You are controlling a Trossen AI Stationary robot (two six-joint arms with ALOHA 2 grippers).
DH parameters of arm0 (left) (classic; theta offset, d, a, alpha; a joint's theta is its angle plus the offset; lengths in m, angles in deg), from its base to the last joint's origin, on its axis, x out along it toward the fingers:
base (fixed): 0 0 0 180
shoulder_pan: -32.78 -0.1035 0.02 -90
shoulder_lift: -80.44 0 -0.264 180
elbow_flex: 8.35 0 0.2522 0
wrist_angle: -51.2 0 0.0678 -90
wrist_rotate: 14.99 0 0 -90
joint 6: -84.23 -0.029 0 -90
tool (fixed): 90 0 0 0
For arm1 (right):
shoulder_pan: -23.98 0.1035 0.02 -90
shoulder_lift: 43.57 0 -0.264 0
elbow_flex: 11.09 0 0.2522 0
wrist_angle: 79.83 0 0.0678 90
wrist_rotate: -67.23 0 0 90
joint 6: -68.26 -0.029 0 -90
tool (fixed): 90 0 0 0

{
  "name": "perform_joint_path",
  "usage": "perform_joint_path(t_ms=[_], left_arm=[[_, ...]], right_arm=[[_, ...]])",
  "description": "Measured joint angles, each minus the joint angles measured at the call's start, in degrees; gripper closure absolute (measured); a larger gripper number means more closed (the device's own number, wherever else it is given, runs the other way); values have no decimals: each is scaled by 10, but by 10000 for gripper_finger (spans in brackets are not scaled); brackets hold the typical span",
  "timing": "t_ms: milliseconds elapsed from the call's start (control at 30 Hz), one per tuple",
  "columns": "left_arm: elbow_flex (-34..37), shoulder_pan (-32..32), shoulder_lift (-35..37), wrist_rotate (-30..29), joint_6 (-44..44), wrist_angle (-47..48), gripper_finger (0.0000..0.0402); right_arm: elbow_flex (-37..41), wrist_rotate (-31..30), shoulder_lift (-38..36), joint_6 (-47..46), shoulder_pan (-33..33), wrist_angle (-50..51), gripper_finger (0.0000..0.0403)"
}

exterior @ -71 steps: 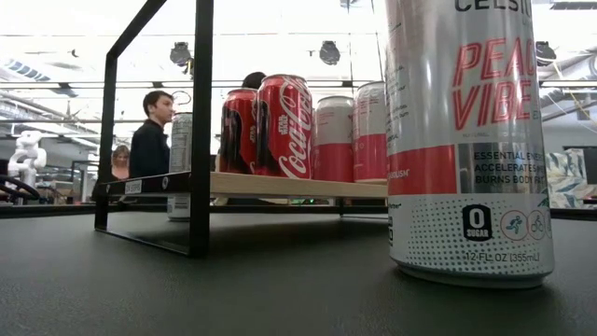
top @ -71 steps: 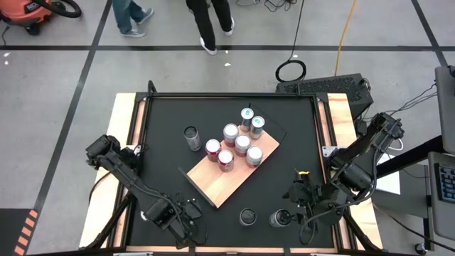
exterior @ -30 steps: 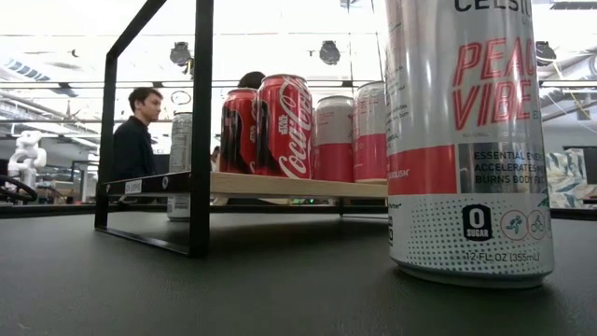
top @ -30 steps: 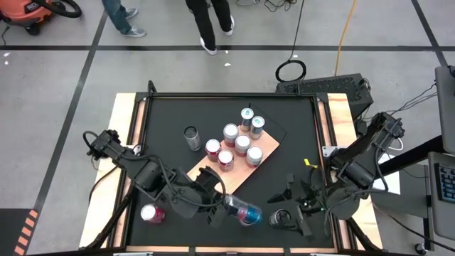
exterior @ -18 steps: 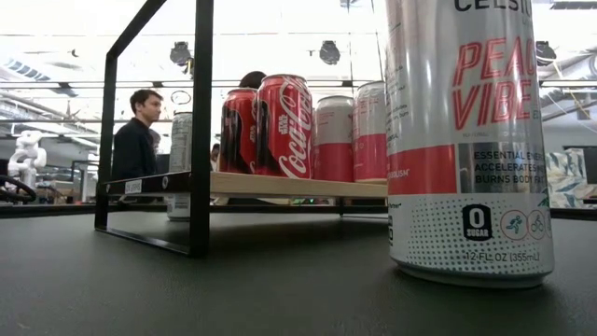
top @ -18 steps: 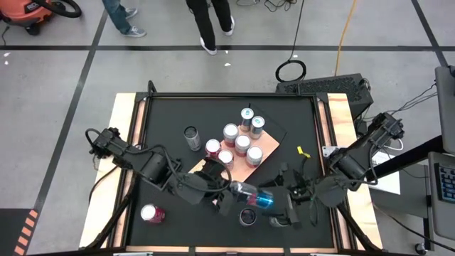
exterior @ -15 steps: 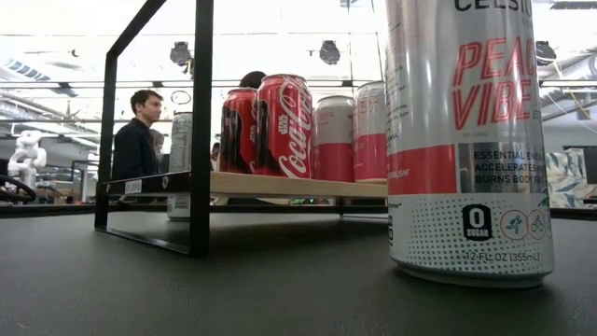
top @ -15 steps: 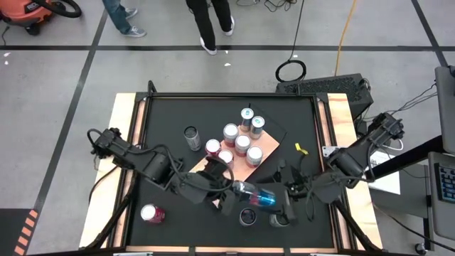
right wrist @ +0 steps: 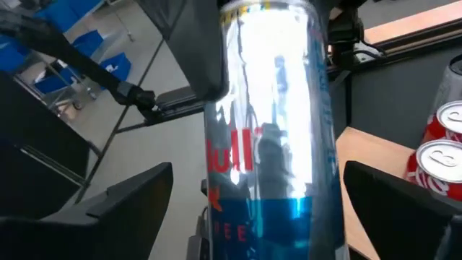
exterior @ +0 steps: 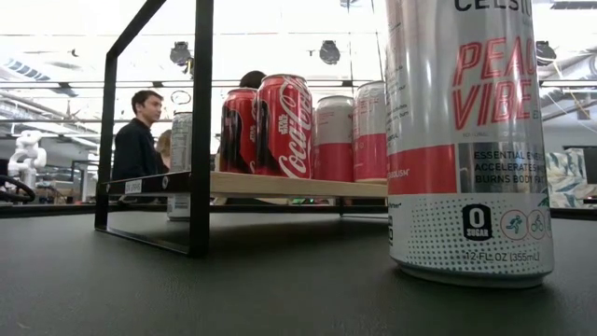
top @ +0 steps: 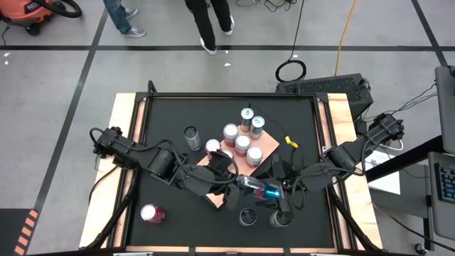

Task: Place canned beverage on shelf
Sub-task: Put the blue soda can on the shelf aligned with the other blue soda cans

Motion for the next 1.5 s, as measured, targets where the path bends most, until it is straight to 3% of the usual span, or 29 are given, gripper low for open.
perform_joint_path(t_ms=[333,700,833,1167,1500], left_arm=[[0,-3,0,1,0,2,166],[0,-3,0,1,-12,6,166],[0,-3,0,-5,-30,4,151],[0,-17,10,-34,-57,-22,56],[0,-63,34,-42,-181,-117,18]], right_arm=[[0,31,0,7,-18,23,111],[0,30,0,25,-22,27,183],[0,29,0,28,-22,28,185],[0,33,-12,20,-22,32,183],[0,29,-68,-14,-22,32,184]])
